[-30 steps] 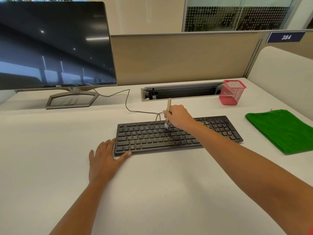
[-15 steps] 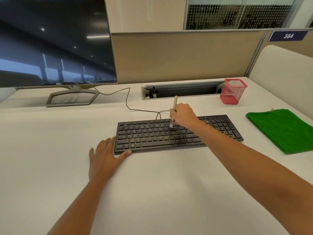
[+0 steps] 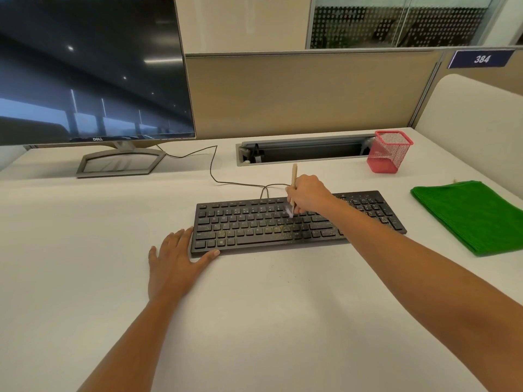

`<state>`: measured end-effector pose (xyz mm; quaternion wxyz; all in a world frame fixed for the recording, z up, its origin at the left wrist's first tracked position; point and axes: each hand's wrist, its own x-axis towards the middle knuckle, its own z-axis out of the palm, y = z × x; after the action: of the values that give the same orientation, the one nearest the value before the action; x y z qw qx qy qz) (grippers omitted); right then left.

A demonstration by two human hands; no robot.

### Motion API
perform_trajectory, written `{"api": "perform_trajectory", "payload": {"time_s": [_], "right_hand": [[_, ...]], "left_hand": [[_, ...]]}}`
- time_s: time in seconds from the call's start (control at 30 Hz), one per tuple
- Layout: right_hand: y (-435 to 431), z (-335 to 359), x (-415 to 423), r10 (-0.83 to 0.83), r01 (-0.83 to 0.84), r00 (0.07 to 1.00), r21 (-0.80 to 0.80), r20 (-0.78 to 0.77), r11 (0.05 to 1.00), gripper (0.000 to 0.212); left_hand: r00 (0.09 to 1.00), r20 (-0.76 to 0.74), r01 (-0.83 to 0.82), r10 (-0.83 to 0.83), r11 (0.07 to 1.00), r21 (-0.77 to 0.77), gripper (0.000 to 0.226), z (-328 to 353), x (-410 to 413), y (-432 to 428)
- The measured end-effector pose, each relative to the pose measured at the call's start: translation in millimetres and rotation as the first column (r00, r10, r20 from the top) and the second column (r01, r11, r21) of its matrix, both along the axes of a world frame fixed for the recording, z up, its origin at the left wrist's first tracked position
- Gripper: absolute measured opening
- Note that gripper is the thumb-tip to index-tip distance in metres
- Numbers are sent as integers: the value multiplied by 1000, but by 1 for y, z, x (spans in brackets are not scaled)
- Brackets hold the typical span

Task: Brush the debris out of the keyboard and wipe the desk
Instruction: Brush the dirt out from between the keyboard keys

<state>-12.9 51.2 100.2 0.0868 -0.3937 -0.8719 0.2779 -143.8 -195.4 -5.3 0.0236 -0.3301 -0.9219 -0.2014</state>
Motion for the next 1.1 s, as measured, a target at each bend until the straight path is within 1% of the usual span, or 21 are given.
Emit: {"api": "perform_trajectory", "payload": {"time_s": [0.07, 0.17, 0.23, 0.27, 0.33, 0.43, 0.5, 0.57, 0.63, 0.7, 0.77, 0.87, 0.9, 1.0, 1.03, 1.1], "right_hand": [[1, 1, -1, 19, -19, 1000, -2, 1, 1000, 31], [1, 5, -4, 15, -18, 992, -25, -124, 1000, 30], [-3, 7, -4, 67, -88, 978, -100, -199, 991, 33], [-5, 7, -3, 118, -145, 972, -121, -203, 982, 33], [-10, 7, 0, 225, -243, 961, -101, -159, 965, 34], [-8, 5, 1, 279, -281, 958, -21, -68, 960, 37], [-4, 5, 1, 264, -268, 963, 84, 59, 960, 39], [0, 6, 3, 216, -246, 963, 191, 164, 950, 39], [4, 7, 5, 147, -206, 966, 289, 214, 935, 37], [6, 8, 5, 87, -152, 976, 336, 202, 929, 36], [7, 9, 4, 59, -93, 991, 309, 119, 946, 36], [5, 8, 2, 51, -38, 996, 168, -75, 985, 37], [5, 7, 2, 40, -25, 992, 133, -117, 991, 38], [2, 3, 1, 23, -14, 990, 63, -140, 998, 38], [1, 2, 2, 30, -25, 991, 42, -129, 999, 37], [-1, 1, 3, 52, -50, 997, 31, -59, 998, 34]], "left_hand": [[1000, -4, -1, 1, 1000, -8, 106, -1, 0, 0], [1000, -19, 0, 0, 1000, 0, 105, -1, 0, 0], [1000, -24, 0, 1, 1000, 4, 105, 0, 0, 1], [1000, -23, 0, 0, 1000, 2, 105, 1, 1, 1], [1000, -19, -1, 1, 1000, -2, 105, 1, 1, 0], [1000, -15, -3, 3, 1000, -2, 106, 0, 0, 0], [1000, -17, -2, 2, 1000, -2, 105, 0, 0, 0], [1000, -20, -2, 1, 1000, -6, 104, -1, 0, 0], [1000, -18, -4, 4, 1000, -8, 104, -1, 1, 0], [1000, -14, -3, 3, 1000, -10, 104, 0, 1, 0], [1000, -12, -1, 1, 1000, -11, 104, 1, 2, 0], [1000, -8, -4, 4, 1000, -8, 105, 2, 3, 0], [1000, -7, -3, 3, 1000, -8, 105, 2, 3, 0], [1000, -8, -2, 1, 1000, -19, 105, 2, 2, 0], [1000, -11, -1, 1, 1000, -19, 105, 2, 2, 0], [1000, -11, -2, 2, 1000, -14, 104, 1, 1, 1]]}}
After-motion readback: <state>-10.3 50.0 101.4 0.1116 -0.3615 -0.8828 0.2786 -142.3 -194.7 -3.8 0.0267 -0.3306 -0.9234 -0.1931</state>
